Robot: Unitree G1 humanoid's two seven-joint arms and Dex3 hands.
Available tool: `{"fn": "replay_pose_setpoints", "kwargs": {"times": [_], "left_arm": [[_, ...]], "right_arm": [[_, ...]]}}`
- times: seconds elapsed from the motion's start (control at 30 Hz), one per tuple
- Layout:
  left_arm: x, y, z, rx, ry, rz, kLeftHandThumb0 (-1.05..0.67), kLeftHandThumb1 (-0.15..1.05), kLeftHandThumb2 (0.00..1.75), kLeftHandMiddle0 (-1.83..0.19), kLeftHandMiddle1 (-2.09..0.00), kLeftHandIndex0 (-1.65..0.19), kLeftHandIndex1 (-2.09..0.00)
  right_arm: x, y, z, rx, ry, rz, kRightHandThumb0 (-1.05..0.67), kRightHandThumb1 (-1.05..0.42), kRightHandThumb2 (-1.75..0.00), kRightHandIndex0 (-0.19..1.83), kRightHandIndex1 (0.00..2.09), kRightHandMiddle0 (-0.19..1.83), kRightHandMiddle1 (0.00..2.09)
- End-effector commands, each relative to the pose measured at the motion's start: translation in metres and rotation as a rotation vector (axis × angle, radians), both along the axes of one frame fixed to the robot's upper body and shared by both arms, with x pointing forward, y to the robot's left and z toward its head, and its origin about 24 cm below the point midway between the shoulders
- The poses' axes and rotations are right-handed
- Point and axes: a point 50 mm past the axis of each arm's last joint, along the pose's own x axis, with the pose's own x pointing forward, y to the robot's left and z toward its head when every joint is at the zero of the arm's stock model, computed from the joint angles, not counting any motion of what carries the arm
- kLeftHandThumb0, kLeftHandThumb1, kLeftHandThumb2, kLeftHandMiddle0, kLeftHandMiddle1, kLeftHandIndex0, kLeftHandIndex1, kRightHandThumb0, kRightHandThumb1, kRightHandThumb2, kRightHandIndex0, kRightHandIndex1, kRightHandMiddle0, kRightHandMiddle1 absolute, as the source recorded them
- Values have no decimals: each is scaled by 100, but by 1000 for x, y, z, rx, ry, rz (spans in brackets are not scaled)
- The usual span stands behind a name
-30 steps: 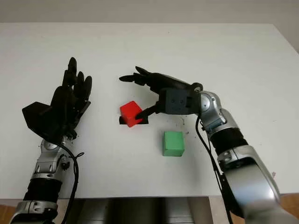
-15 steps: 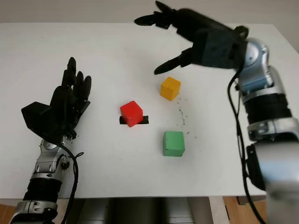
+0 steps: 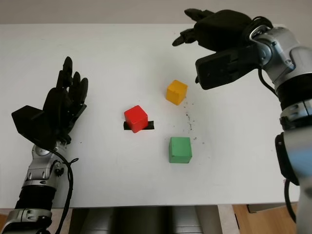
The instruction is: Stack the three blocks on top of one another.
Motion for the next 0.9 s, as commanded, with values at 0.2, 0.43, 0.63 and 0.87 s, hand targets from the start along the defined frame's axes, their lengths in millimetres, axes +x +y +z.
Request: {"fn": "replay_pose_setpoints", "kwargs": {"times": [0.2,0.43,0.63,0.87], "left_arm": [[2,8,14,45,-31,-9,-61,105,44,14,-5,14,-5],[1,7,10,78,-13,-7,-63,105,46,14,-5,14,-5],[2,6,10,73,-11,-5,-62,105,47,13,-5,13,-5],[1,6,11,74,-13,-7,-63,105,45,13,-6,13,-6]], "right_arm": [[5,19,-12,-110,-56,73,-57,-79,-6,-11,5,36,19],[7,29,-24,-113,-88,132,-60,-81,-6,-11,5,38,16],[9,36,-37,-117,-89,158,-59,-82,-6,-11,5,38,13],[9,42,-52,-173,-79,188,-59,-83,-5,-9,6,42,12]]}}
